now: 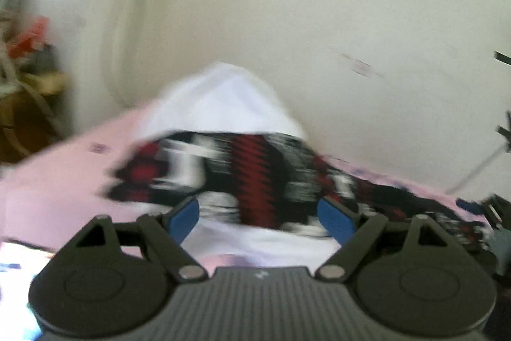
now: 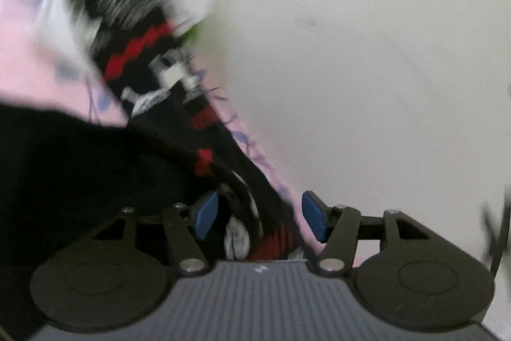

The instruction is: Fold small clothes

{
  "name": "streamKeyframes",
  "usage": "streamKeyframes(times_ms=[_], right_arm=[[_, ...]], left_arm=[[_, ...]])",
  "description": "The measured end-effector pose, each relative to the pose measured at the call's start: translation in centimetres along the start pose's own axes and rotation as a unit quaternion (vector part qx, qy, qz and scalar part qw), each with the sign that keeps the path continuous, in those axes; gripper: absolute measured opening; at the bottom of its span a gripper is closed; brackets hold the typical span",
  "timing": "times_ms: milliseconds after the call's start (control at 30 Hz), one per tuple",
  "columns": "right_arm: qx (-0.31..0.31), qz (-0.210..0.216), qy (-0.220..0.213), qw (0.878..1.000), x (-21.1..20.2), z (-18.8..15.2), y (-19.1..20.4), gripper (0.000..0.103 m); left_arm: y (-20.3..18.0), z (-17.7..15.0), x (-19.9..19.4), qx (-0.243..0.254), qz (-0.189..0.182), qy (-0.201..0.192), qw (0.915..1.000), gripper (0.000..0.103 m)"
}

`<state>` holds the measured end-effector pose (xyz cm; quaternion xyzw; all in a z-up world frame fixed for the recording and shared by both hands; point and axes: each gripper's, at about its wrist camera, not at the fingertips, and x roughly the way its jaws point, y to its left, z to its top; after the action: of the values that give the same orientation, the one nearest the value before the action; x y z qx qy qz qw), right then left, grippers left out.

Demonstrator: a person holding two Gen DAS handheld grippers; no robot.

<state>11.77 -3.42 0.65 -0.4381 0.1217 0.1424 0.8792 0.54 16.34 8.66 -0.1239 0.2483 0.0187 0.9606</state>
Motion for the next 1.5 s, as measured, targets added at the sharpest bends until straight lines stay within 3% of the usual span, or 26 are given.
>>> streamKeyframes(times_ms=[67,100,167,200,233,267,300,333,367,433,467,567,667,833,900,967,1067,1100,1133,1167,1200,1233,1367,1500], right_arm=[[-0.038,0.01,0.001,0.999,2.6,0.5,1.1,0.012],[-0.007,0.029,0.005,1.0,3.5,1.2,0.8,0.0],[0.147,0.045,0.016,0.988,5.1,2.3,-2.0,0.0],[0.244,0.043,0.026,0.968,5.9,2.2,-4.0,0.0],[0.333,0.048,0.036,0.941,6.7,1.7,-5.7,0.0],[0.41,0.07,0.046,0.908,7.3,1.1,-6.8,0.013],[0.446,0.101,0.051,0.888,7.6,0.9,-6.9,0.041],[0.455,0.139,0.061,0.877,7.8,1.0,-6.5,0.052],[0.447,0.18,0.062,0.874,7.5,1.2,-5.7,0.059],[0.439,0.202,0.03,0.875,5.1,1.1,-5.0,0.062],[0.449,0.216,0.012,0.867,4.0,0.6,-5.1,0.062],[0.518,0.248,-0.031,0.818,0.8,-2.5,-5.5,0.064],[0.571,0.253,-0.031,0.78,0.3,-4.8,-5.6,0.065],[0.626,0.272,-0.017,0.731,1.5,-6.7,-6.1,0.065],[0.63,0.273,-0.023,0.727,1.3,-6.9,-6.1,0.065],[0.624,0.274,-0.024,0.731,1.0,-6.7,-6.0,0.065],[0.606,0.27,-0.029,0.747,0.6,-6.2,-5.8,0.065],[0.6,0.269,-0.03,0.752,0.5,-6.0,-5.8,0.065],[0.596,0.269,-0.031,0.756,0.4,-5.9,-5.7,0.065],[0.593,0.269,-0.032,0.758,0.4,-5.8,-5.6,0.065],[0.591,0.27,-0.032,0.759,0.4,-5.7,-5.6,0.065],[0.591,0.271,-0.033,0.759,0.4,-5.7,-5.6,0.065],[0.593,0.274,-0.032,0.757,0.6,-5.8,-5.7,0.065],[0.593,0.271,-0.033,0.757,0.5,-5.9,-5.7,0.065]], left_arm=[[2.1,0.3,-1.7,-0.007,0.017,-0.003,0.9998,0.085],[2.9,0.4,-2.2,-0.014,0.021,-0.003,0.9997,0.085],[4.2,0.6,-2.6,-0.031,0.019,-0.002,0.9993,0.086],[4.8,0.9,-2.3,-0.046,0.014,0.002,0.9989,0.087],[5.3,1.0,-1.9,-0.061,0.009,0.008,0.9981,0.087],[6.0,1.3,-1.0,-0.084,0.005,0.02,0.9963,0.087],[6.5,1.4,-0.3,-0.105,0.003,0.03,0.9941,0.087],[7.2,1.6,0.6,-0.132,0.002,0.038,0.9905,0.087],[8.2,1.6,1.3,-0.156,0.001,0.042,0.9869,0.087],[10.6,2.2,2.6,-0.208,0.007,0.052,0.9768,0.087],[11.7,2.4,3.1,-0.23,0.011,0.055,0.9715,0.087],[14.0,2.9,4.4,-0.281,0.017,0.064,0.9573,0.085],[14.7,3.2,5.5,-0.308,0.007,0.078,0.9481,0.085],[14.5,2.4,7.1,-0.336,0.001,0.107,0.9356,0.082],[14.9,2.1,7.7,-0.357,-0.008,0.113,0.9272,0.079],[15.5,1.8,8.7,-0.378,-0.013,0.114,0.9185,0.074],[16.8,0.8,10.9,-0.435,-0.037,0.131,0.89,0.061],[17.3,0.3,11.5,-0.459,-0.052,0.131,0.8773,0.05],[17.6,0.1,11.7,-0.471,-0.056,0.131,0.8706,0.039],[17.9,0.0,11.6,-0.48,-0.056,0.126,0.8663,0.034],[18.1,0.0,11.2,-0.484,-0.057,0.119,0.8648,0.022],[18.3,0.1,10.6,-0.486,-0.054,0.108,0.8653,0.014],[18.2,1.5,7.8,-0.467,-0.046,0.071,0.8802,0.008],[15.4,4.7,5.0,-0.406,-0.064,0.048,0.9104,0.008]])
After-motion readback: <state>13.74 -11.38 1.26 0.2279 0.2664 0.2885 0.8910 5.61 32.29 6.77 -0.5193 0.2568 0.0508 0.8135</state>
